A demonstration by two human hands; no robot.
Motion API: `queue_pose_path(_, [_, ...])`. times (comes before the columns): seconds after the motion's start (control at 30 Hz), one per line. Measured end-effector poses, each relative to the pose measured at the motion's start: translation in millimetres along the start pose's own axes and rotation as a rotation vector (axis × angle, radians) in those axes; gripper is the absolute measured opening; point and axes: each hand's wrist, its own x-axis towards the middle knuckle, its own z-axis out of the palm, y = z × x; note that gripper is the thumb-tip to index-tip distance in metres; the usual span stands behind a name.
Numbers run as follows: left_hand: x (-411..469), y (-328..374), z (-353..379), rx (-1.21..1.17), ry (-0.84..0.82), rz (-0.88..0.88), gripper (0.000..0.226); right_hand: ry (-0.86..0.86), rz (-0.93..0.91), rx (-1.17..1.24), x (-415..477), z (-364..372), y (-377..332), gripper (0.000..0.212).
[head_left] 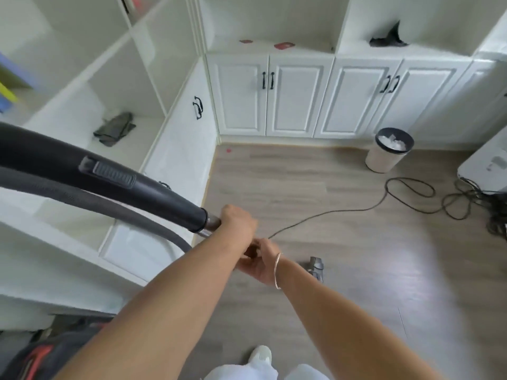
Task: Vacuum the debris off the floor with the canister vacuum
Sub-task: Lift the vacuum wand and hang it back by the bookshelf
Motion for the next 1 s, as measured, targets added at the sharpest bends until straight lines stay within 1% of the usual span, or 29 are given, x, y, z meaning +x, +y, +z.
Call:
queue_pose_path(0.07, [4, -7, 4, 0.028, -0.002, -0.001, 0.040, -0.038, -0.010, -0.171, 4, 7, -1, 0.033])
queue_pose_path(0.13, [11, -13, 3, 0.051, 0.002, -0.002, 0.040, -0.040, -0.021, -0.390, 9, 13, -2, 0.056])
queue_pose_path(0.17, [16, -14, 1, 0.052, 0.016, -0.004, 0.041, -0.034, -0.024, -0.506, 8, 16, -5, 0.055])
queue_pose_path(0.2, [22, -13, -2, 0.045, 0.032, -0.003, 0.043, -0.012, -0.047, -0.644, 9, 18, -9, 0.043])
queue_pose_path(0.27, [44, -7, -6, 0.057, 0.026, -0.017, 0.042, 0.091, -0.127, -0.937, 7, 20, -27, 0.008])
queue_pose_path(0.33, [71, -8, -9, 0.139, -0.038, -0.053, 0.039, 0.181, -0.272, -1.335, 14, 16, -47, 0.015])
queue_pose_path(0.37, [85, -10, -9, 0.189, -0.067, -0.051, 0.038, 0.226, -0.359, -1.447, 15, 15, -57, 0.016])
queue_pose_path(0.4, [96, -12, -10, 0.233, -0.104, -0.058, 0.036, 0.250, -0.430, -1.466, 18, 12, -65, 0.017])
queue_pose_path(0.43, [106, -17, -16, 0.232, -0.139, -0.088, 0.033, 0.252, -0.449, -1.471, 23, 11, -77, 0.016])
queue_pose_path(0.47, [107, -22, -26, 0.213, -0.149, -0.112, 0.030, 0.274, -0.480, -1.438, 27, 11, -83, 0.011])
queue_pose_path(0.5, [107, -28, -38, 0.179, -0.120, -0.137, 0.028, 0.284, -0.511, -1.403, 33, 11, -93, 0.013])
queue_pose_path(0.57, [110, -37, -63, 0.157, -0.063, -0.187, 0.029, 0.195, -0.596, -1.459, 46, 11, -118, 0.030])
queue_pose_path(0.6, [109, -42, -74, 0.185, -0.032, -0.201, 0.031, 0.155, -0.653, -1.472, 49, 12, -130, 0.032])
queue_pose_path(0.7, [101, -50, -100, 0.318, 0.064, -0.201, 0.030, 0.038, -0.664, -1.421, 51, 12, -162, 0.019])
queue_pose_path(0.73, [98, -52, -106, 0.378, 0.129, -0.190, 0.030, 0.024, -0.677, -1.430, 51, 11, -173, 0.017])
queue_pose_path(0.77, [92, -55, -110, 0.432, 0.235, -0.165, 0.028, 0.004, -0.683, -1.427, 53, 10, -182, 0.017])
queue_pose_path(0.8, [84, -53, -114, 0.478, 0.360, -0.138, 0.025, -0.023, -0.696, -1.448, 54, 7, -192, 0.016])
queue_pose_path(0.83, [80, -50, -113, 0.473, 0.542, -0.112, 0.020, -0.049, -0.709, -1.445, 55, 4, -200, 0.017])
queue_pose_path(0.9, [73, -43, -105, 0.278, 0.842, -0.142, 0.007, -0.068, -0.721, -1.432, 59, 0, -213, 0.026])
queue_pose_path(0.93, [70, -40, -100, 0.136, 0.904, -0.226, 0.009, -0.077, -0.730, -1.436, 60, -2, -218, 0.027])
queue_pose_path(0.97, [66, -35, -97, -0.094, 0.853, -0.362, 0.018, -0.104, -0.737, -1.444, 62, -3, -224, 0.023])
queue_pose_path(1.0, [63, -31, -95, -0.394, 0.714, -0.546, 0.029, -0.121, -0.738, -1.458, 62, -3, -227, 0.019])
